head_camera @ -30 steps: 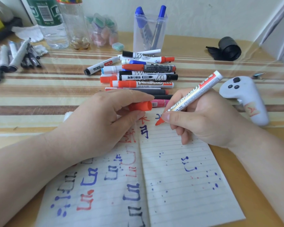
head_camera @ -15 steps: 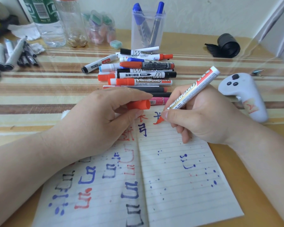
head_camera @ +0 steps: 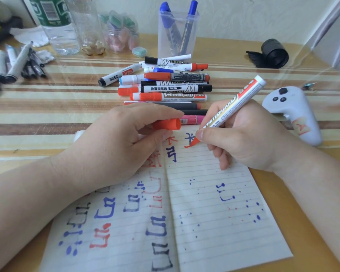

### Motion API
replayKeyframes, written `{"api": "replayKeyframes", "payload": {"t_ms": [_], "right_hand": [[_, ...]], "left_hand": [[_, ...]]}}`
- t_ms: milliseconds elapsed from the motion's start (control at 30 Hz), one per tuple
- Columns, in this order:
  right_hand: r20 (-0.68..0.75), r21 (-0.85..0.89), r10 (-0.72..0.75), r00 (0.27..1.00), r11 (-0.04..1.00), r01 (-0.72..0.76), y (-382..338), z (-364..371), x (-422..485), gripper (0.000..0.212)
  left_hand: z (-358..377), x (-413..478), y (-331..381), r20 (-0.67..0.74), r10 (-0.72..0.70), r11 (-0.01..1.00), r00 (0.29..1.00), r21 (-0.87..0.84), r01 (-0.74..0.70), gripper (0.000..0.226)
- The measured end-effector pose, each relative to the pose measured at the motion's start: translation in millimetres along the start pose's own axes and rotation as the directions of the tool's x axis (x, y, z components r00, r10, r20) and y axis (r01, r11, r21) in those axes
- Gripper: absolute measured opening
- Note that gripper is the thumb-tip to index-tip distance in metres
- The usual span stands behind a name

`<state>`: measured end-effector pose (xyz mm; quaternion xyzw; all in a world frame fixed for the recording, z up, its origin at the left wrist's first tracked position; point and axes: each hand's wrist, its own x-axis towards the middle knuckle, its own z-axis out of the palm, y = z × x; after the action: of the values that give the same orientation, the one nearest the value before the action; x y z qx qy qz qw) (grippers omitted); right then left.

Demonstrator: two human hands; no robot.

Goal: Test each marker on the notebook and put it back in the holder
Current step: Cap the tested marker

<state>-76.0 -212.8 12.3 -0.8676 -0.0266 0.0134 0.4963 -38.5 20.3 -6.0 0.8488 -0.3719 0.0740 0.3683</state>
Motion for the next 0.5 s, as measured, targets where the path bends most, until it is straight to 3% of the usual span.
{"api": "replayKeyframes", "payload": {"t_ms": [267, 500], "right_hand": [[0.064, 0.151, 0.004, 0.998, 0.988, -0.014, 0.8, -0.4, -0.7, 0.015], [0.108, 0.136, -0.04, 0.993, 0.99, 0.025, 0.8, 1.1, -1.0, 0.011]], "left_hand": [[0.5, 0.0, -0.9, 0.001, -0.001, 1.0, 1.0, 0.004, 0.001, 0.035], [-0.6, 0.4, 0.3, 0.005, 0.009, 1.0, 1.0, 0.009, -0.009, 0.035]]}}
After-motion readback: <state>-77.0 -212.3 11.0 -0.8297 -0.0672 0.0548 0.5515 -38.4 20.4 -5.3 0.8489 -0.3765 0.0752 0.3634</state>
